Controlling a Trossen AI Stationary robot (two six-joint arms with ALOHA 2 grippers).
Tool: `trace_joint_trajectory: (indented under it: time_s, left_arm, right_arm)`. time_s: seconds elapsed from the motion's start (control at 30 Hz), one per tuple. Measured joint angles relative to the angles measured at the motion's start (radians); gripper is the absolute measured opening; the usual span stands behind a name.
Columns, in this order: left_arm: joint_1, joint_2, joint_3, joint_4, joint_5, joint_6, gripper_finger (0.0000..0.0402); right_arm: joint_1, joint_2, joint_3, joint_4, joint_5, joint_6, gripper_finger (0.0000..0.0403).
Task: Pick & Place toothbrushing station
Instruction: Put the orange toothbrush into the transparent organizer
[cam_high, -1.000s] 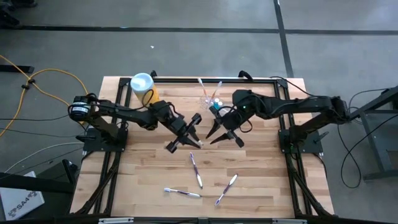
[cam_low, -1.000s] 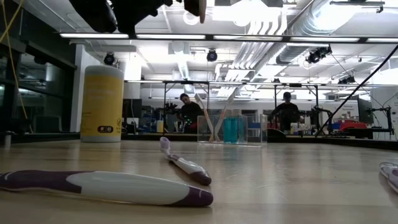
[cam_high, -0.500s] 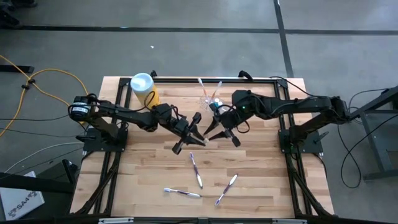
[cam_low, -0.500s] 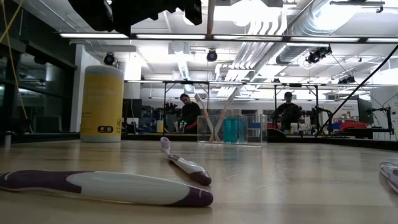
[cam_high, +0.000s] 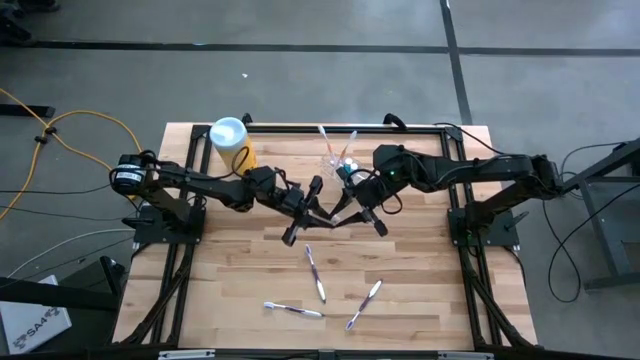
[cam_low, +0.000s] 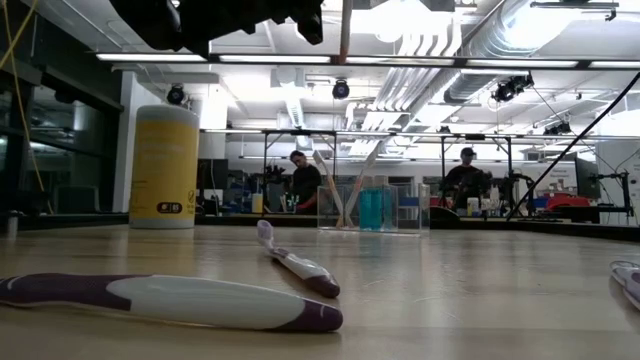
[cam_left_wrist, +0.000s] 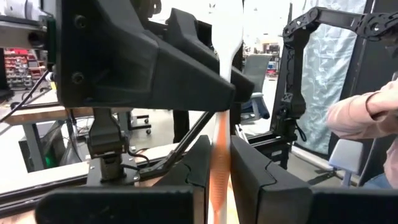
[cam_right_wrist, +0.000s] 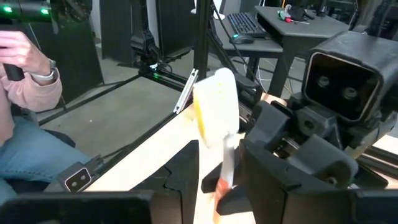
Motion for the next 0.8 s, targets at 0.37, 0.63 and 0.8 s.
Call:
trace_joint_trajectory:
  time_s: [0.37, 0.63, 0.8]
  left_arm:
    - [0.0, 0.0, 0.0, 0.006, -0.001, 0.008, 0.0029]
    - [0.0, 0.001, 0.001, 0.04, 0.001, 0.008, 0.0029]
    - [0.0, 0.001, 0.001, 0.047, 0.003, 0.008, 0.0029]
  right_arm:
    - [0.0, 0.0, 0.0, 0.039, -0.039, 0.002, 0.0105]
    - [0.0, 0.001, 0.0, 0.055, -0.046, 0.001, 0.0076]
    - [0.0, 0.001, 0.0, 0.055, -0.046, 0.001, 0.0069]
